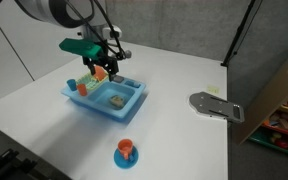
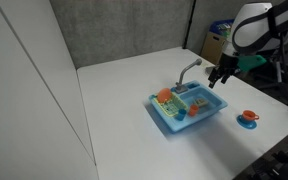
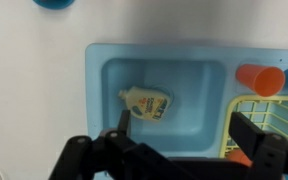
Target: Take the small bottle out of the sink
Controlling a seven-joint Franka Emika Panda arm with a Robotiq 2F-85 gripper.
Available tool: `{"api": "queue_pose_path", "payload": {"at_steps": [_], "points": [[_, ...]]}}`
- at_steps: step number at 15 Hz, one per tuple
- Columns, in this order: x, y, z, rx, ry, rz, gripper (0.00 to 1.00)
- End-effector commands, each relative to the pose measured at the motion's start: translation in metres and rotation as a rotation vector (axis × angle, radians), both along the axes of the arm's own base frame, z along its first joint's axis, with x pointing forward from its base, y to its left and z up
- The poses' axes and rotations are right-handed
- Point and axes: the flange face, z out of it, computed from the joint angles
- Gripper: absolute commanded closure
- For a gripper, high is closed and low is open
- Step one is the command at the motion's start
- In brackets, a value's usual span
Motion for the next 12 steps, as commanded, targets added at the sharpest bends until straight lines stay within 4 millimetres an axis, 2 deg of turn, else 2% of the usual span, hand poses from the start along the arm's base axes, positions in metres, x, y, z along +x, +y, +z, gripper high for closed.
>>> {"api": "queue_pose_path", "payload": {"at_steps": [1,2,3,7,12], "points": [[0.018,-0.003,-0.006,-0.008,-0.005,-0.008,0.00],[0.017,-0.002,0.000,0.013,-0.004,0.004,0.00],[0.010,0.000,-0.010,-0.002,0.007,0.001,0.00],[0.014,0.000,-0.006,0.000,-0.003,0.002,0.00],[0.023,0.010,-0.020,0.008,-0.004,0.126,0.00]]}}
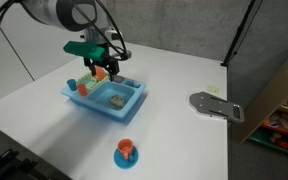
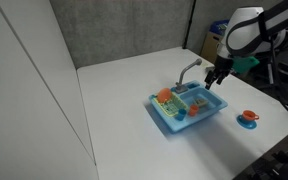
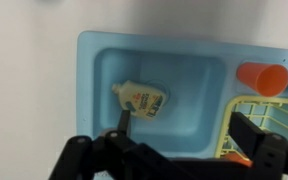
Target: Take the small bottle out of the sink
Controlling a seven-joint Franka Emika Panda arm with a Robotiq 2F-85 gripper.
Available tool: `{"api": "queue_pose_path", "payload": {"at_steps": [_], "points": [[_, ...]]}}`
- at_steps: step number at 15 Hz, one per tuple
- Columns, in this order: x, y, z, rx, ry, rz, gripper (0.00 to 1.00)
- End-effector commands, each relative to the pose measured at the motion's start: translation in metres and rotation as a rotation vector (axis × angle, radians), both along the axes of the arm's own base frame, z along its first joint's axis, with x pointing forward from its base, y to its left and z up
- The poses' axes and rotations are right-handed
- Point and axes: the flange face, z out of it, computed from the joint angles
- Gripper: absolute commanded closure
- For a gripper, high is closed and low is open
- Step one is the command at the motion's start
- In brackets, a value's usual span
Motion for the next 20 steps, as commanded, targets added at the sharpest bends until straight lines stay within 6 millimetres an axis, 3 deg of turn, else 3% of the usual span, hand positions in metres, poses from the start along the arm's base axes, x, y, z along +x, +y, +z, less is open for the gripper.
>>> {"api": "queue_pose_path", "payload": {"at_steps": [1,15,20], "points": [[0.011,0.004,-0.010,-0.006,-0.008,0.094,0.00],[0.045,0.003,-0.078,-0.131,-0.076,0.317,0.00],[0.040,0.005,-0.090,-0.122,-0.049,0.307,0.00]]}}
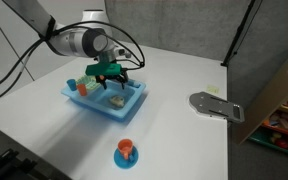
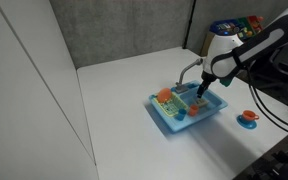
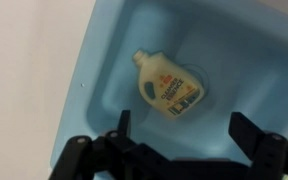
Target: Take the small bottle out of the sink
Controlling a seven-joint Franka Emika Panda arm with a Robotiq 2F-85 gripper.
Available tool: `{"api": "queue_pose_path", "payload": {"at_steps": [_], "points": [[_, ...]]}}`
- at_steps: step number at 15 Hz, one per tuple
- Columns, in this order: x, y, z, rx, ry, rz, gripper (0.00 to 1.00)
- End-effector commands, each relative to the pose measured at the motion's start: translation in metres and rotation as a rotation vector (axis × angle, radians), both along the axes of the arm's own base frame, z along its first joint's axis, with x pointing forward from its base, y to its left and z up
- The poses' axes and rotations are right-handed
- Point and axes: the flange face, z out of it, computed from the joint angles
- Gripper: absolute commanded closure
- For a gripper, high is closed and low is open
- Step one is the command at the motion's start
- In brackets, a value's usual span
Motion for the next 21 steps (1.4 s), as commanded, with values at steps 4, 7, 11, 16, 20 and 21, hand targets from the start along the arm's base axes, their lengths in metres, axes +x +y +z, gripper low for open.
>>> {"api": "queue_pose_path", "payload": {"at_steps": [4,7,11,16,20,21], "points": [[0.003,-0.001,-0.001,-0.004,0.000,0.024,0.00],[0.006,0.001,-0.007,-0.006,-0.024,0.065,0.00],[0.006,0.002,-0.024,-0.011,-0.049,0.115,0.00],[0.000,-0.006,-0.045,0.012,-0.018,0.151,0.00],[-0.005,-0.015,-0.052,0.016,-0.013,0.182,0.00],[-0.005,-0.016,-0.053,0.022,-0.018,0.192,0.00]]}}
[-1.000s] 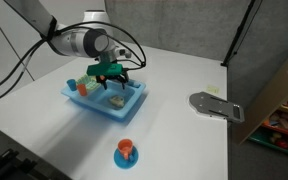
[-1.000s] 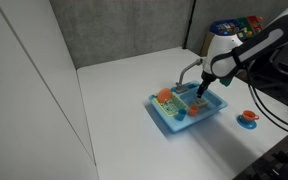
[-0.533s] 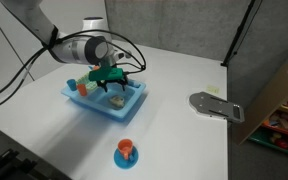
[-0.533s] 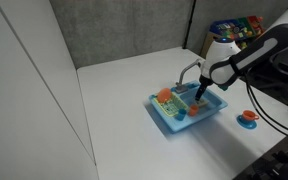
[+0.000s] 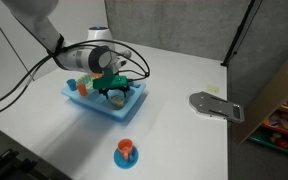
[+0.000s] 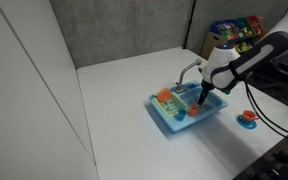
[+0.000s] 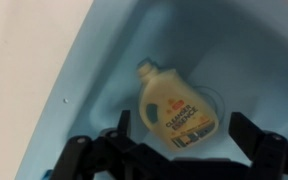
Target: Take the small bottle out of the sink
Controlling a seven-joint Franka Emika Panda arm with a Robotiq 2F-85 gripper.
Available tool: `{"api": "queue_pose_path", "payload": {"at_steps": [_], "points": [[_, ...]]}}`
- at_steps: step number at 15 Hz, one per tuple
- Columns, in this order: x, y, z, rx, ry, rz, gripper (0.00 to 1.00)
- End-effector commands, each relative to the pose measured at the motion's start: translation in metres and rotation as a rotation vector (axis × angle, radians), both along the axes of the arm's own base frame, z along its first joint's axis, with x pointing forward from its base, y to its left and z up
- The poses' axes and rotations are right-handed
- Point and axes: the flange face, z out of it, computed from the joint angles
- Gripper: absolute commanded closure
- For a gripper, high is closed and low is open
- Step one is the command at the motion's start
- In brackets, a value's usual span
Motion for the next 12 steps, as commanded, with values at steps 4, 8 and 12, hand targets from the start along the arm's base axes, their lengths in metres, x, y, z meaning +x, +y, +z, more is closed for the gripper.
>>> {"api": "queue_pose_path", "payload": {"at_steps": [4,8,12], "points": [[0.002,-0.006,-0.005,0.048,-0.050,0.100,0.00],[-0.001,-0.003,-0.013,0.081,-0.045,0.137,0.00],[-0.003,-0.002,-0.019,0.089,-0.033,0.151,0.00]]}}
